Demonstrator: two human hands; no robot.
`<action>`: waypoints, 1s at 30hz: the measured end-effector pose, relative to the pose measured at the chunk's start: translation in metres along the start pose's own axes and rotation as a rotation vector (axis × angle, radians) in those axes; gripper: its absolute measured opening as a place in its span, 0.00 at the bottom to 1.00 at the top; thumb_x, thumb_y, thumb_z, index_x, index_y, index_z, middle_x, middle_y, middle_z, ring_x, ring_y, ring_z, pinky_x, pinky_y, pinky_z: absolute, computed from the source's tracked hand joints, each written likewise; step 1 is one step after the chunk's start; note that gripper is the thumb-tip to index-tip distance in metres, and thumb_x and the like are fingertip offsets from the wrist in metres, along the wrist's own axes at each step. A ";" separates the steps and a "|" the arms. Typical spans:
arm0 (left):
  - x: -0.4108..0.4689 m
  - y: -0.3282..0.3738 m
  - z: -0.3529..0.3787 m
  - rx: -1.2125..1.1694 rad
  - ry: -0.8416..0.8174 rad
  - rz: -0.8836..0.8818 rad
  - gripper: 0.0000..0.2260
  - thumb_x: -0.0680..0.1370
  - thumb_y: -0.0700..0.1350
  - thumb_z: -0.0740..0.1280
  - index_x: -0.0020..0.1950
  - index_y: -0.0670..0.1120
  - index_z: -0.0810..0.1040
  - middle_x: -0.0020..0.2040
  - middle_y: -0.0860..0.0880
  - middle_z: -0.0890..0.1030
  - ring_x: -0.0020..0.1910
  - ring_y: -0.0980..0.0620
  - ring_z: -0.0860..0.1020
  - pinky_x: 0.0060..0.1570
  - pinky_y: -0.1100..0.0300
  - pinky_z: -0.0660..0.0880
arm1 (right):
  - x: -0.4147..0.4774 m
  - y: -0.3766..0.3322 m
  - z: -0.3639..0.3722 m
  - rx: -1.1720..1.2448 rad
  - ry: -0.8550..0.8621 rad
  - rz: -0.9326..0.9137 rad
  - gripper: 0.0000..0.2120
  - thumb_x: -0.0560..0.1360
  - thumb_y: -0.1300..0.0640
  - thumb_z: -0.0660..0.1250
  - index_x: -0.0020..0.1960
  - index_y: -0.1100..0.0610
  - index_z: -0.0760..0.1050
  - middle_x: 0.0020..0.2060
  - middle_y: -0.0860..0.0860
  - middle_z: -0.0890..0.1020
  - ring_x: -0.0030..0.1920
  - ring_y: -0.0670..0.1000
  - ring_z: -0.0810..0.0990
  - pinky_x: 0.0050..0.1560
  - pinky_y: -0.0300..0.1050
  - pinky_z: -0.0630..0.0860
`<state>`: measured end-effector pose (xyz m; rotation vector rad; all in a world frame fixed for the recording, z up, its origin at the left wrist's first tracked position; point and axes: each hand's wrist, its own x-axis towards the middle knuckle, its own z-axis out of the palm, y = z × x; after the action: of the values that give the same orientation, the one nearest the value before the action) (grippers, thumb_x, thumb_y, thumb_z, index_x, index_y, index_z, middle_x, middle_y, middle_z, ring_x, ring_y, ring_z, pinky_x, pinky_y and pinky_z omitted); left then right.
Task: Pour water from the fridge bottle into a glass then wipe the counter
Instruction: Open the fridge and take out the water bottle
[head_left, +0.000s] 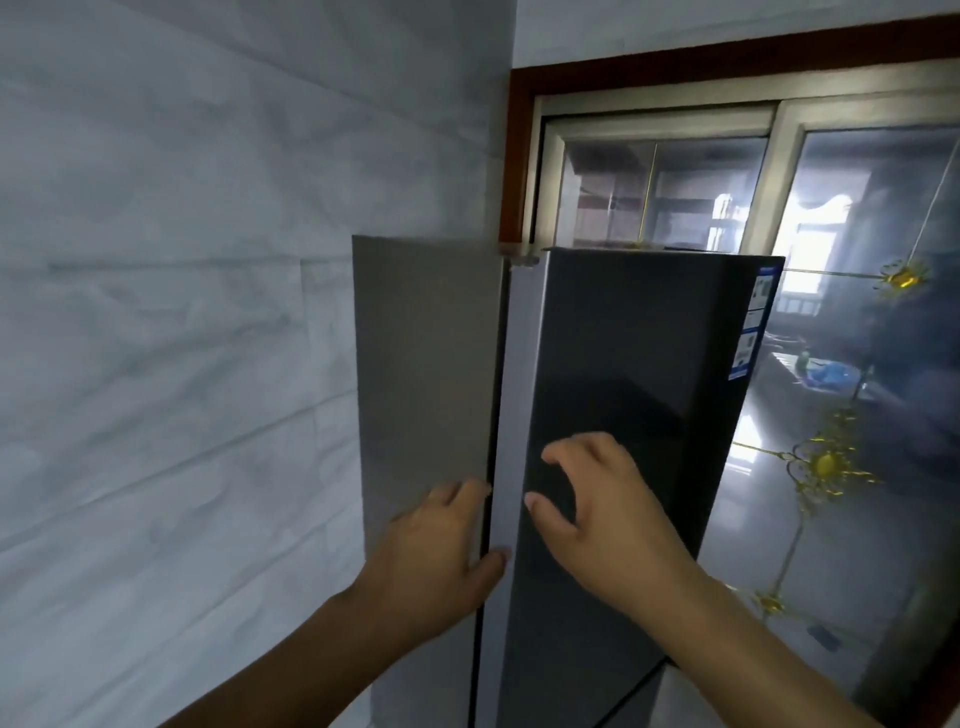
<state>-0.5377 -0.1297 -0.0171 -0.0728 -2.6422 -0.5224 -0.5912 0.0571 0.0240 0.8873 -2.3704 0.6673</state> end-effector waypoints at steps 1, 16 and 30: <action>0.008 0.001 0.004 -0.036 0.017 0.008 0.27 0.77 0.64 0.65 0.72 0.59 0.62 0.64 0.55 0.76 0.48 0.60 0.76 0.49 0.65 0.74 | 0.009 0.001 0.002 -0.005 0.074 -0.048 0.20 0.76 0.43 0.65 0.65 0.47 0.69 0.64 0.46 0.68 0.62 0.44 0.70 0.57 0.40 0.75; 0.075 -0.029 0.070 -0.431 0.003 0.123 0.16 0.77 0.47 0.71 0.52 0.60 0.63 0.45 0.62 0.70 0.43 0.63 0.72 0.40 0.71 0.68 | 0.095 0.019 0.042 -0.607 0.263 -0.555 0.05 0.76 0.57 0.68 0.47 0.58 0.81 0.53 0.55 0.84 0.71 0.58 0.72 0.77 0.65 0.52; 0.072 -0.021 0.069 -0.523 0.074 0.139 0.14 0.74 0.40 0.73 0.56 0.45 0.74 0.47 0.53 0.72 0.40 0.52 0.75 0.37 0.62 0.69 | 0.095 0.017 0.046 -0.693 0.308 -0.532 0.12 0.80 0.59 0.57 0.42 0.59 0.76 0.41 0.56 0.80 0.58 0.59 0.78 0.78 0.66 0.50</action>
<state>-0.6342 -0.1260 -0.0502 -0.3838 -2.3420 -1.1264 -0.6782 -0.0014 0.0441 0.9390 -1.7688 -0.2136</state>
